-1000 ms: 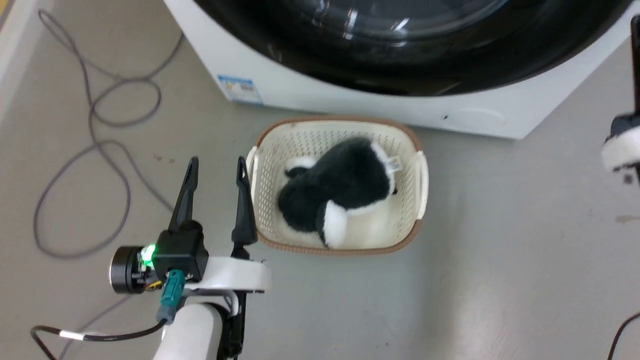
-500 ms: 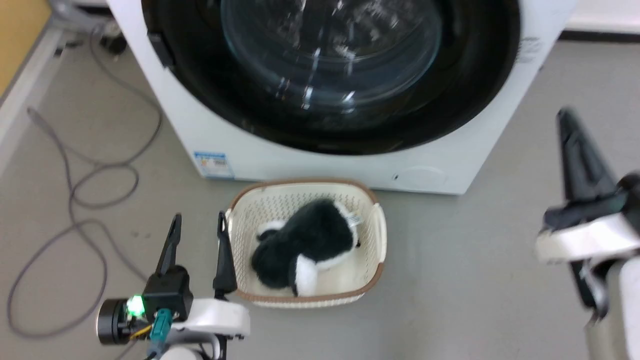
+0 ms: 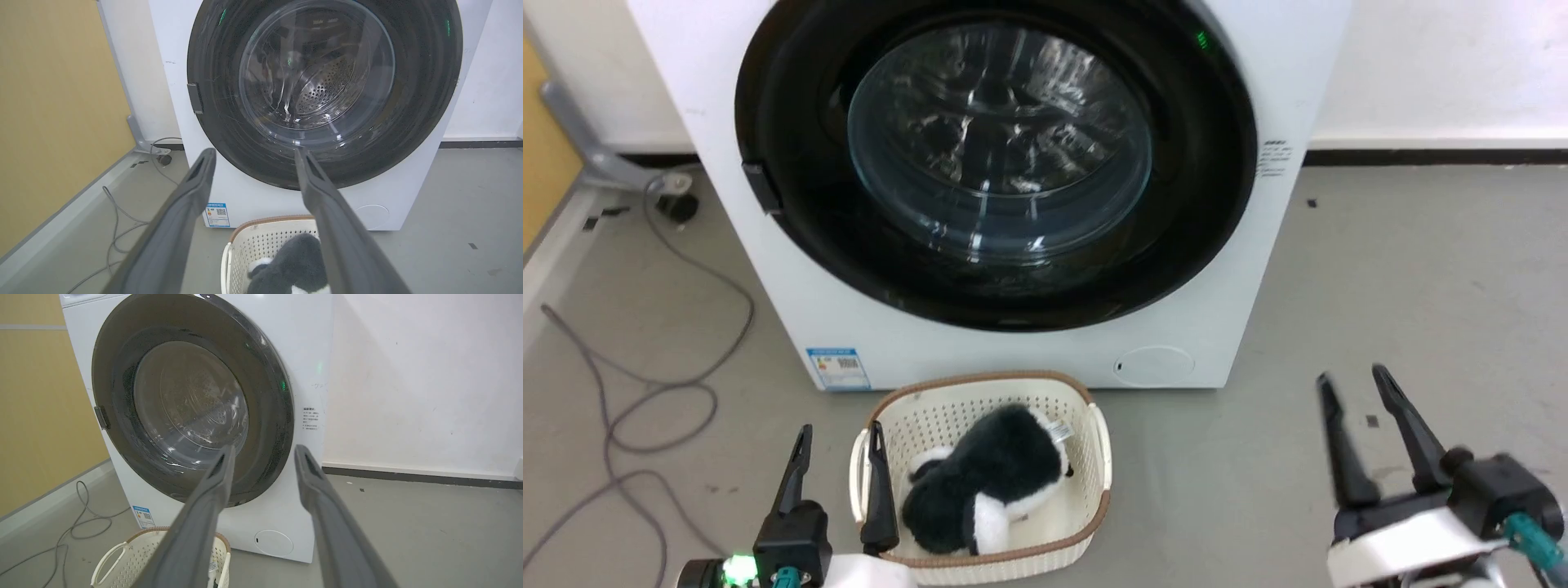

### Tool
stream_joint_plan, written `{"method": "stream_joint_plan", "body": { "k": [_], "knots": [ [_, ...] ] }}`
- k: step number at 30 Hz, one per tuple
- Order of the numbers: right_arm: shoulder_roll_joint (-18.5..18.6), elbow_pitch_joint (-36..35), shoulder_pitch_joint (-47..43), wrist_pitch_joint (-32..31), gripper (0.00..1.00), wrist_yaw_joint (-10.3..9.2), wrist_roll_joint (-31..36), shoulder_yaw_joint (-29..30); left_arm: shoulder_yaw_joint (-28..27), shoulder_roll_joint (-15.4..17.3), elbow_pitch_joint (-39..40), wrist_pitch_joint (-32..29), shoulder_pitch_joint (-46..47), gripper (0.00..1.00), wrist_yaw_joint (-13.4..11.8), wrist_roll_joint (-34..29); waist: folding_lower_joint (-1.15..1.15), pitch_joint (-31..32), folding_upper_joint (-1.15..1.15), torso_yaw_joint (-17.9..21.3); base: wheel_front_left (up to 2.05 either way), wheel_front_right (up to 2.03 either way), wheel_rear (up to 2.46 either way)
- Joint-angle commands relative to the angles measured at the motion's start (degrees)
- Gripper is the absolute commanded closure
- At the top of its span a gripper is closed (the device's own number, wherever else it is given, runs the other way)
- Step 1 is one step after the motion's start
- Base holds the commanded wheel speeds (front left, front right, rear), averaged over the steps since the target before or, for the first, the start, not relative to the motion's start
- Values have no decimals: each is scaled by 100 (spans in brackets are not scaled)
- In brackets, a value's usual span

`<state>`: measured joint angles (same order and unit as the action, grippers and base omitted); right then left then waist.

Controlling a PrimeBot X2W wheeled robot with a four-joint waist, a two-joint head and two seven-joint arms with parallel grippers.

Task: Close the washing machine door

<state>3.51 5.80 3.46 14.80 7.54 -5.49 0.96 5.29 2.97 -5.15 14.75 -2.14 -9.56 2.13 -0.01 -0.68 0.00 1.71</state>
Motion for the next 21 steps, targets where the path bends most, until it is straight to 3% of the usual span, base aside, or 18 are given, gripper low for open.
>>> {"method": "stream_joint_plan", "body": {
  "k": [1, 11, 12, 21],
  "knots": [
    [-39, -24, -142, 20, 0, -5, -31, -24, -12, 21, 34, 25, -89, 0, 0, -46, 1, 95, 0, 70, 0, 0, 0],
    [-62, -68, -475, 20, 0, -5, -224, -95, -40, 37, 41, 25, -266, 0, 35, -69, 1, 230, 0, 117, 0, 0, 0],
    [-35, -58, -407, -1, 100, 0, -213, -89, -35, 11, 41, -1, -203, 100, 17, -46, 1, 231, 0, 118, 0, 0, 0],
    [-36, -79, -404, -74, 100, 0, -179, -87, -52, 2, 62, -76, -183, 100, 58, -51, 1, 226, 0, 105, 0, 0, 0]
  ]
}}
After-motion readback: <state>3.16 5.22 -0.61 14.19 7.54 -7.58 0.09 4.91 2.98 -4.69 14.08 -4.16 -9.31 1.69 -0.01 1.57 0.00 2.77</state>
